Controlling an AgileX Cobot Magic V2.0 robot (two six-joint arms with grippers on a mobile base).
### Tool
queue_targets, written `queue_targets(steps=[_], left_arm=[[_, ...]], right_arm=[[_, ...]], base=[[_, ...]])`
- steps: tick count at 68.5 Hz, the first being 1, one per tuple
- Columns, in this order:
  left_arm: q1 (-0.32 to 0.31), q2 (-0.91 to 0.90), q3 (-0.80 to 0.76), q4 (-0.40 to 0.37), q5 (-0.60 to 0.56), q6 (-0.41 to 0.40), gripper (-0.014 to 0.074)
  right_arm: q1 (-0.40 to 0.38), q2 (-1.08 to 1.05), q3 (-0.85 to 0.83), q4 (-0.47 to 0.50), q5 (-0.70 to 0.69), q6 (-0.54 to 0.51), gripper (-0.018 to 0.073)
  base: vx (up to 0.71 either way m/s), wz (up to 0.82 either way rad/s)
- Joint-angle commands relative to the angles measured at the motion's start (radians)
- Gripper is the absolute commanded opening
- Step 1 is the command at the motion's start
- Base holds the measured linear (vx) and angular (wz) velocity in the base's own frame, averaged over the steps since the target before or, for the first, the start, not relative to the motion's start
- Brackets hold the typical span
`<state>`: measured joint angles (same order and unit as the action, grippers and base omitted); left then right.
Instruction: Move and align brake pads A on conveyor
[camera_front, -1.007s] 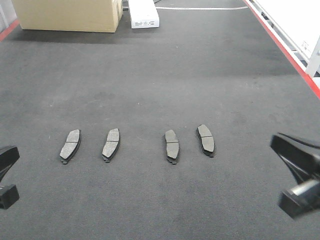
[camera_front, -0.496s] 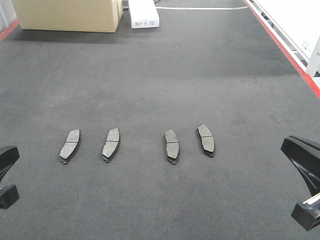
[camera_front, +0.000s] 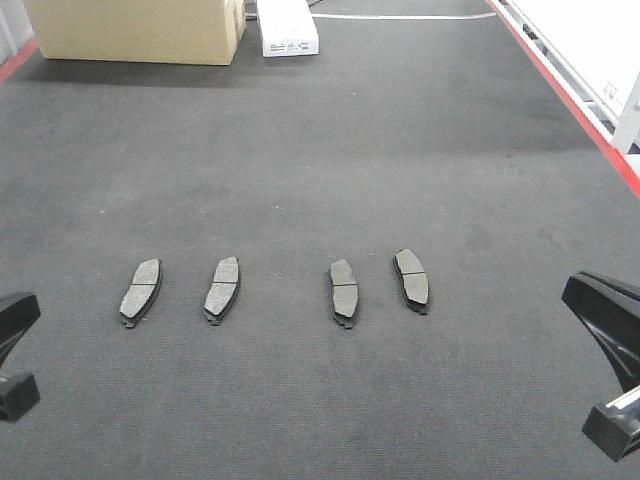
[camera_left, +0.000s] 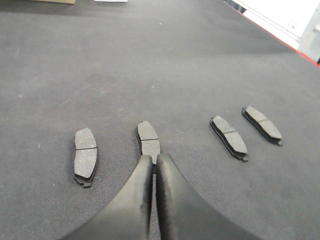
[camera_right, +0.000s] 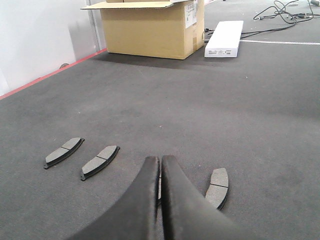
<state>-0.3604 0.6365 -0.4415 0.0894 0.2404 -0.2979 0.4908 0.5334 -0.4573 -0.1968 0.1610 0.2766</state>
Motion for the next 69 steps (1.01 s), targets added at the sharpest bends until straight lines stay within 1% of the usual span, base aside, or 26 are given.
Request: queue_targets(steps=[1,6,11,28,34,38,43,50,52,62,67,69], left_arm=[[0.001,0.000,-0.025,-0.119,-0.091,0.164,-0.0006],[0.001,0.000,-0.025,-0.189,-0.104,0.247,-0.0006],[0.001,0.000,-0.025,-0.203,-0.106,0.284,-0.0006],[0.001,-0.010,-0.025,-0.201,-0.106,0.285,-0.0006],[0.002,-0.062,-0.025,-0.182,-0.098,0.285,-0.0006],[0.017,-0.123,-0.025,-0.165,-0.075,0.286,-0.0006],[0.066,-0.210,-0.025,-0.155,-0.027,0.286,-0.0006],[0.165,-0.337,-0.018,-0.119,0.039,0.286,-0.0006],[0.201,-0.383,-0.007,-0.104,0.049,0.286,-0.0006],[0.365,-0.597,0.076,-0.061,0.051,0.286,-0.0006],[0.421,-0.673,0.129,-0.052,0.043,0.286,-0.0006],[0.435,-0.668,0.142,-0.048,0.034,0.285,-0.0006]], right_arm=[[-0.004,0.003,-0.028,-0.011,-0.070,-0.002,-0.0006],[-0.004,0.003,-0.028,-0.011,-0.070,-0.002,-0.0006],[-0.004,0.003,-0.028,-0.011,-0.070,-0.002,-0.0006],[-0.004,0.003,-0.028,-0.011,-0.070,-0.002,-0.0006],[-0.004,0.003,-0.028,-0.011,-0.070,-0.002,-0.0006],[-0.004,0.003,-0.028,-0.011,-0.070,-0.002,-0.0006],[-0.004,0.003,-0.028,-0.011,-0.070,-0.002,-0.0006],[-0.004,0.003,-0.028,-0.011,-0.070,-0.002,-0.0006],[-0.004,0.003,-0.028,-0.011,-0.070,-0.002,-0.0006],[-0.004,0.003,-0.028,-0.011,-0.070,-0.002,-0.0006],[-0.004,0.003,-0.028,-0.011,-0.070,-0.002,-0.0006],[-0.004,0.003,-0.028,-0.011,-0.070,-0.002,-0.0006]], base=[[0.00,0.00],[0.00,0.00],[0.00,0.00],[0.00,0.00],[0.00,0.00],[0.00,0.00],[0.00,0.00],[0.00,0.00],[0.00,0.00],[0.00,0.00],[0.00,0.00],[0.00,0.00]])
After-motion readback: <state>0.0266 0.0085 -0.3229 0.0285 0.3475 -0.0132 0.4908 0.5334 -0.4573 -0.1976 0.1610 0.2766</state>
